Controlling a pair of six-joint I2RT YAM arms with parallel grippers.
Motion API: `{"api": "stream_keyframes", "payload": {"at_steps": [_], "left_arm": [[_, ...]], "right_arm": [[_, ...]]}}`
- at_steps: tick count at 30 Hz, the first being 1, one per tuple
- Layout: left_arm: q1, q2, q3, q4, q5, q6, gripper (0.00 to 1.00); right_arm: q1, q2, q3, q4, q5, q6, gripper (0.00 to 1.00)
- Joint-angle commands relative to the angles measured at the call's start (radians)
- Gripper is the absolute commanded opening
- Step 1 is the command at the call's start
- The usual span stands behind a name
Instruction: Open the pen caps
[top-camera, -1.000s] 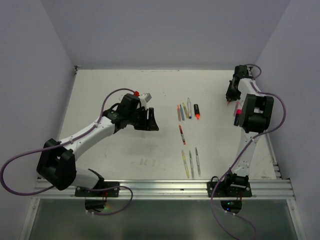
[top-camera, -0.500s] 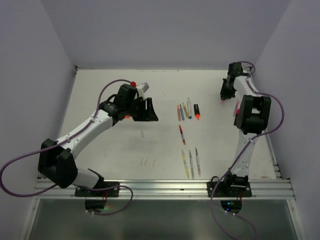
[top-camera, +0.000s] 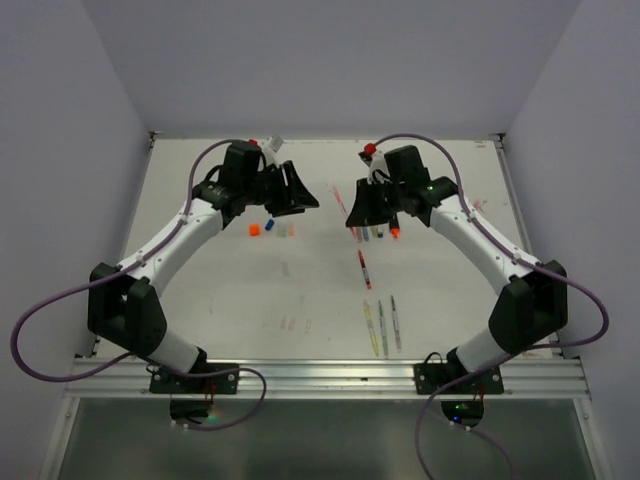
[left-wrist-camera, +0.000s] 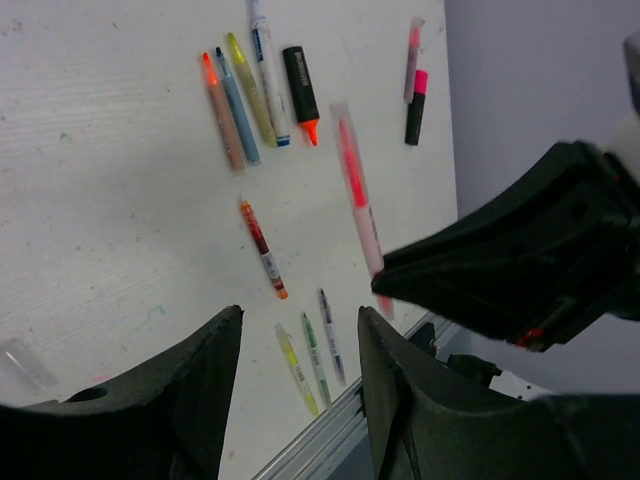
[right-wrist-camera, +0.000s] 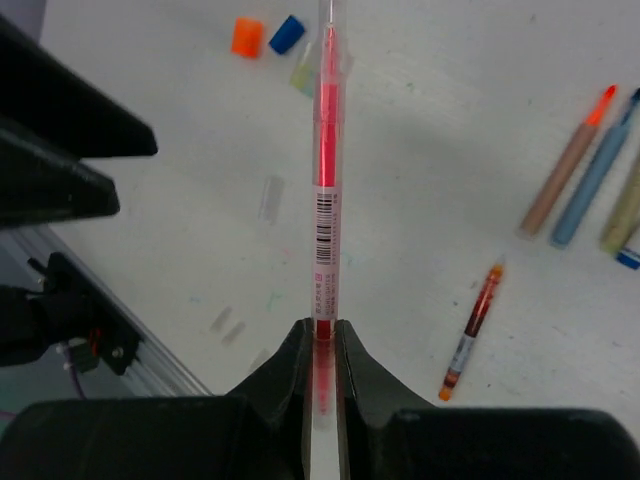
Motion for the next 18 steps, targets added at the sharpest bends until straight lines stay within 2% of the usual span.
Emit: {"api": "stream_keyframes", "payload": {"at_steps": [1,5,9,18], "left_arm": [[0.009,-0.012,0.030,0.088,0.065,-0.077,0.53],[0.007,-0.055,-0.025,0.135,0.063,-0.111,0.55],[-0.003,-0.052,-0.060,0.152,0.091,-0.126,0.59],[-0.047,-0.020,-0.042,0.117,0.051,-0.116,0.63]], "right_arm": [[-0.006,-0.110,-0.130,0.089,-0.236,-0.007,0.00],[0.001,-0.202,-0.223,0.093,-0.294,-0.024,0.00],[0.014,-0.222,-0.268,0.137,-0.350,0.002,0.00],[0.037,-0.223,-0.270,0.182,-0.388,0.055,0.00]]}}
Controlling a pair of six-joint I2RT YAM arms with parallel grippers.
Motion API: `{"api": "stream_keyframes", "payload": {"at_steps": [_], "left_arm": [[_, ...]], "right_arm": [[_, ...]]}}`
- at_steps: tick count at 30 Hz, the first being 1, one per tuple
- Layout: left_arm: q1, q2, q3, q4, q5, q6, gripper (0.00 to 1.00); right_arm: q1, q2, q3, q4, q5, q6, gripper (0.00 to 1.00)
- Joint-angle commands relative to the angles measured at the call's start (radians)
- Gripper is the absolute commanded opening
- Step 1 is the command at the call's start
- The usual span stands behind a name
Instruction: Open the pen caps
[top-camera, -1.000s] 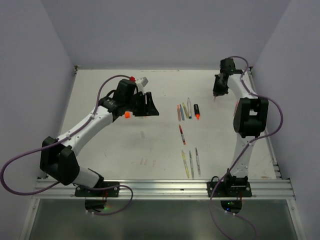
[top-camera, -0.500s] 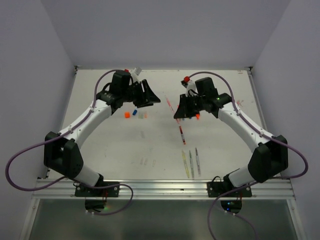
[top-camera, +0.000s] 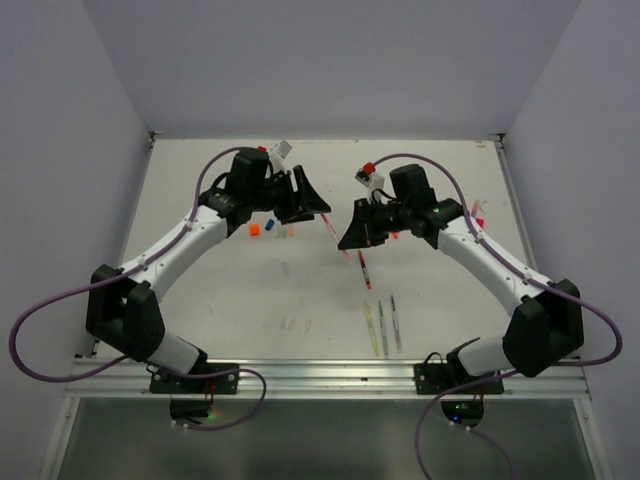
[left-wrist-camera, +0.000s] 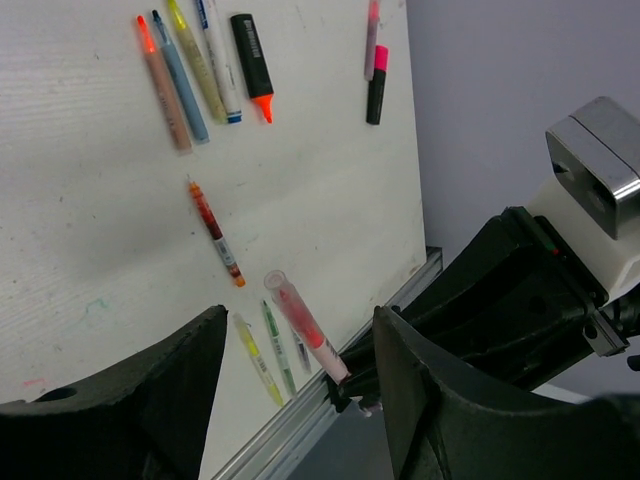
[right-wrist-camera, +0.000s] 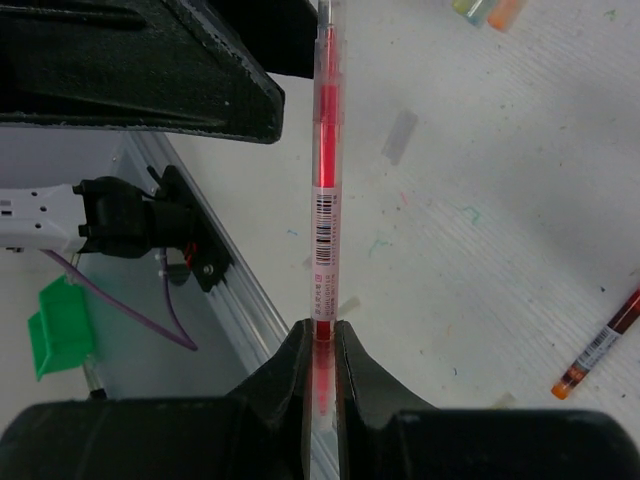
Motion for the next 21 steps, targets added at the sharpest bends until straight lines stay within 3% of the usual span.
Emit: {"api": "stream_keyframes", "payload": {"at_steps": [1,7,11,14,17,18,21], "left_arm": [[-0.002,0.007,0.019,0.013,0.014,-0.007,0.63],[-0.005,0.042,0.038,0.005,0.009,-0.005,0.62],[-0.005,0.063,0.062,-0.004,0.007,0.000,0.55],[-0.005,0.068,0.069,-0.004,0.006,0.000,0.44],[-0.004,0.071,0.069,-0.003,0.009,0.000,0.16],[-0.005,0.071,0.068,-0.003,0.012,0.000,0.00],[-0.005,0.069,0.060,0.000,0.020,-0.004,0.00]], "right_arm": [[0.010,-0.034,0.004,0.063,-0.052,0.033,0.00],[0.023,-0.026,0.024,0.066,-0.062,0.051,0.00],[0.030,-0.023,0.033,0.062,-0.056,0.056,0.00],[0.033,-0.021,0.037,0.055,-0.056,0.056,0.00],[0.038,-0.020,0.039,0.055,-0.056,0.057,0.00],[0.038,-0.017,0.042,0.055,-0.053,0.057,0.00],[0.040,-0.002,0.063,0.054,-0.044,0.060,0.07]]}}
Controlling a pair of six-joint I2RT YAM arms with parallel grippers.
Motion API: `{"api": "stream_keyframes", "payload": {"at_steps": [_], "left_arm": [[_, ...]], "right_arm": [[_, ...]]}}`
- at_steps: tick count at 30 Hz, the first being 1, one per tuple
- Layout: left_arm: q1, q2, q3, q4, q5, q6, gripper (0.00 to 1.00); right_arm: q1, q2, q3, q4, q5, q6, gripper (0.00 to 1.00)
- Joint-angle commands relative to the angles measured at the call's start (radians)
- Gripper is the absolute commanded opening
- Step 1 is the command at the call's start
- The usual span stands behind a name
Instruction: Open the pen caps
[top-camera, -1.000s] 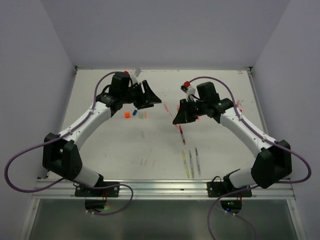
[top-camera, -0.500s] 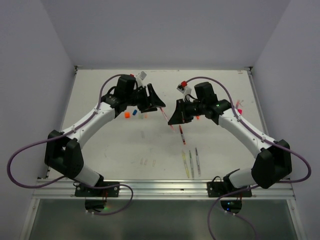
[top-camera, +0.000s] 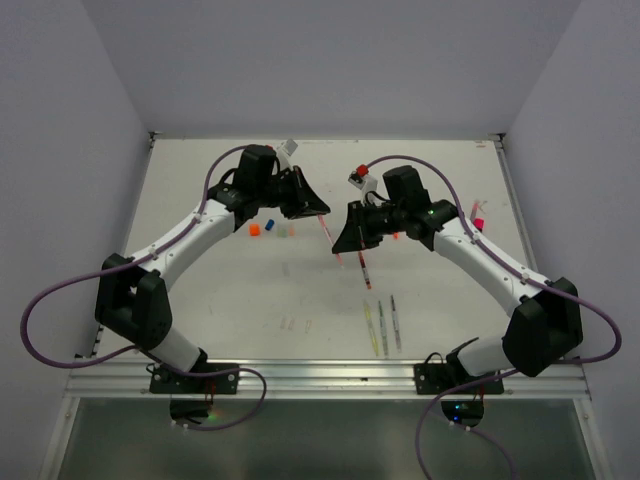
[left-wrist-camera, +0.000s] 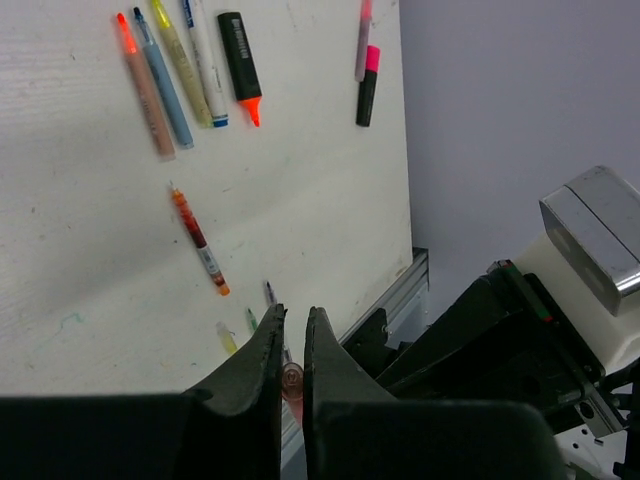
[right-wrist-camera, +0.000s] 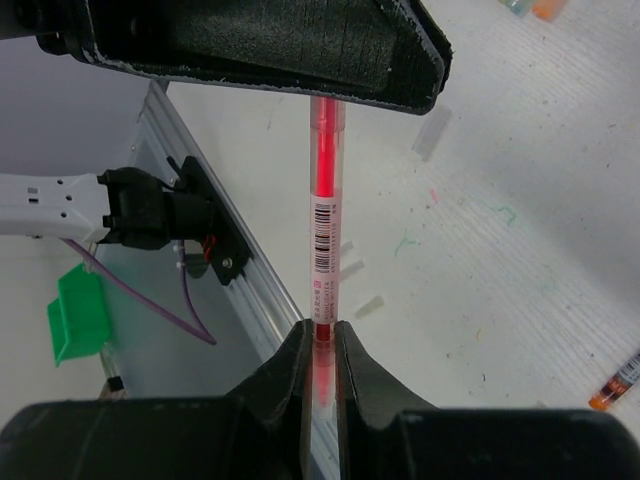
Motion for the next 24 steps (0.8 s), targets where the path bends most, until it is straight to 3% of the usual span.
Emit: {"api": "stream_keyframes", "payload": {"at_steps": [1,5,17,20,21,24], "left_arm": [[0.005,-0.010,0.011,-0.010,0.000,0.030,0.00],[0.005,-0.018,-0.001,-0.001,0.006,0.021,0.00],[0.003,0.004,0.057,-0.010,0.003,-0.051,0.00],[0.003,0.008,0.060,-0.003,0.017,-0.090,0.00],[0.003,0.013,0.066,-0.010,0.016,-0.097,0.00],[0.008,0.048,0.120,-0.117,-0.047,-0.096,0.00]], "right_arm": [[-0.004,0.005,0.073,0.028,-0.025,0.018,0.14],[-0.001,0.063,0.151,0.021,-0.013,0.010,0.29],[0.038,0.169,0.202,0.016,0.010,-0.002,0.29],[0.059,0.173,0.196,0.016,0.030,-0.007,0.22],[0.068,0.173,0.196,0.007,0.037,-0.010,0.02],[0.110,0.160,0.185,-0.045,0.150,-0.022,0.00]]}}
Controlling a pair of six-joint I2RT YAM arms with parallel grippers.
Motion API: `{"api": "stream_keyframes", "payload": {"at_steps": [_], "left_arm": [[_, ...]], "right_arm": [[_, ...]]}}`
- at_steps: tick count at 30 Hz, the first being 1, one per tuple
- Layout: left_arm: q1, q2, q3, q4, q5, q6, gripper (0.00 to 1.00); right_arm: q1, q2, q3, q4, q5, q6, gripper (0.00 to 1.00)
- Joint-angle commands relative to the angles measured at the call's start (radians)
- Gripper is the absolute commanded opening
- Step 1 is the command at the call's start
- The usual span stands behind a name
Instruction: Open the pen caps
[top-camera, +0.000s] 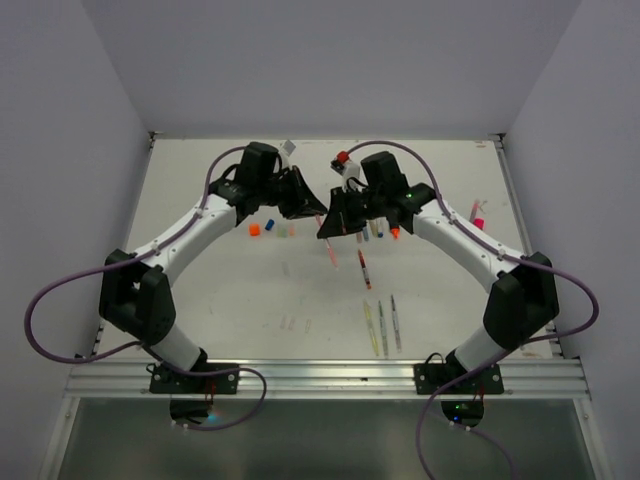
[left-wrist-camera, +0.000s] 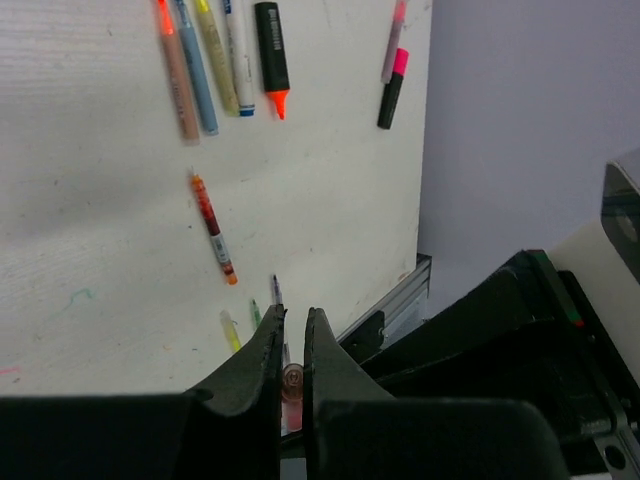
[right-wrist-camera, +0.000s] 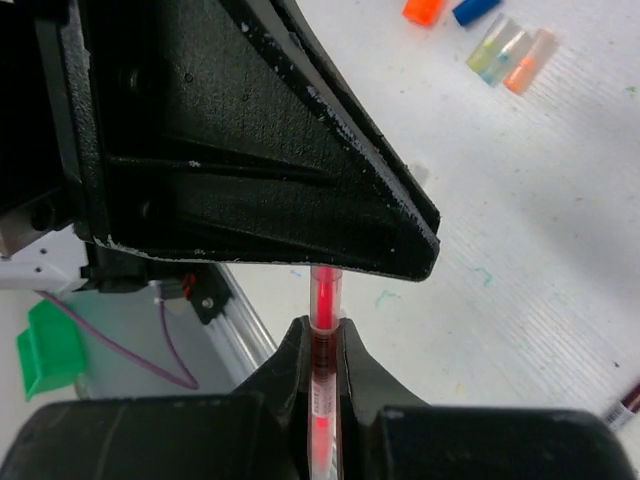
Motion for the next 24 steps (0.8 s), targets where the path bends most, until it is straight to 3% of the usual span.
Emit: {"api": "stream_keyframes", "payload": {"at_steps": [1,7,14,17,19,24], "left_arm": [[0.016,0.039,0.093,-0.082,-0.044,-0.053,0.00],[0.065,0.139,0.233,-0.185,-0.155,-0.035,0.00],[0.092,0.164,0.287,-0.202,-0.201,0.022,0.00],[0.093,0.138,0.256,-0.264,-0.222,0.125,0.00],[0.089,0.082,0.200,-0.299,-0.233,0.204,0.00],[0.084,-0.098,-0.110,-0.359,-0.311,0.300,0.00]], "right_arm": [[0.075,-0.024,-0.009,-0.056,0.123,-0.027,0.00],[0.274,-0.096,-0.083,-0.229,0.574,-0.073,0.00],[0.282,-0.225,-0.219,-0.249,0.579,0.004,0.00],[0.190,-0.260,-0.253,-0.249,0.534,0.024,0.00],[0.089,-0.285,-0.299,-0.251,0.498,0.033,0.00],[-0.038,-0.305,-0.379,-0.317,0.532,0.045,0.00]]}}
